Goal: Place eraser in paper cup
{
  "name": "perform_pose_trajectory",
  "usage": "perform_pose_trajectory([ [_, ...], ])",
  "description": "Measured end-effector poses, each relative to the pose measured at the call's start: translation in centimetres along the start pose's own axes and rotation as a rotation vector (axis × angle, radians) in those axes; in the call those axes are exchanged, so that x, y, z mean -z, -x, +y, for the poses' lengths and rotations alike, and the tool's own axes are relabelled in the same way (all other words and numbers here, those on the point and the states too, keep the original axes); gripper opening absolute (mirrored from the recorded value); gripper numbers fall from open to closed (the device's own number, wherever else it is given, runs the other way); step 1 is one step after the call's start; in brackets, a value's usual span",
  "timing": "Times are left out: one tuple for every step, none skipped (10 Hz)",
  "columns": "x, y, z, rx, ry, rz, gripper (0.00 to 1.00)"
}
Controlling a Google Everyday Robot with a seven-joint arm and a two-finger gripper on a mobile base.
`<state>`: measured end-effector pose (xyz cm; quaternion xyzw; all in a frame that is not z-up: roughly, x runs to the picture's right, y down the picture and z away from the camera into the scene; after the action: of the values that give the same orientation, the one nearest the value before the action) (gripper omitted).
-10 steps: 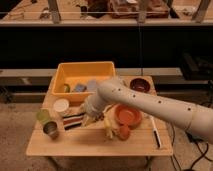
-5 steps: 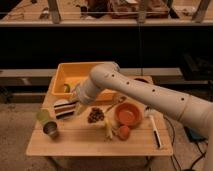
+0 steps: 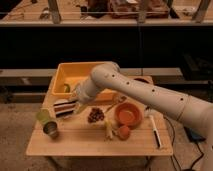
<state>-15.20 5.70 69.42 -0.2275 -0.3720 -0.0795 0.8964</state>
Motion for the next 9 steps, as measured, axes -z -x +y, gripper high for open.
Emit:
perform_pose_trajectory([
  [-0.5, -0.7, -1.5, -0.016, -0.011, -0.008, 0.00],
  [-0.9, -1.3, -2.9, -0.026, -0.019, -0.016, 0.00],
  [-1.5, -1.9, -4.2, -0.037, -0.024, -0.026, 0.00],
  [-2.0, -2.1, -5.0, -0.047, -0.026, -0.033, 0.00],
  [-2.5, -2.2, -5.4, -0.058, -0.028, -0.038, 0.00],
  [-2.8, -2.2, -5.7, -0.069, -0.029, -0.040, 0.00],
  [-3.3, -2.0, -6.2, -0.080, -0.025, -0.042, 0.00],
  [-3.7, -1.8, -6.5, -0.083, -0.019, -0.042, 0.00],
  [-4.4, -1.5, -7.0, -0.085, -0.003, -0.030, 0.00],
])
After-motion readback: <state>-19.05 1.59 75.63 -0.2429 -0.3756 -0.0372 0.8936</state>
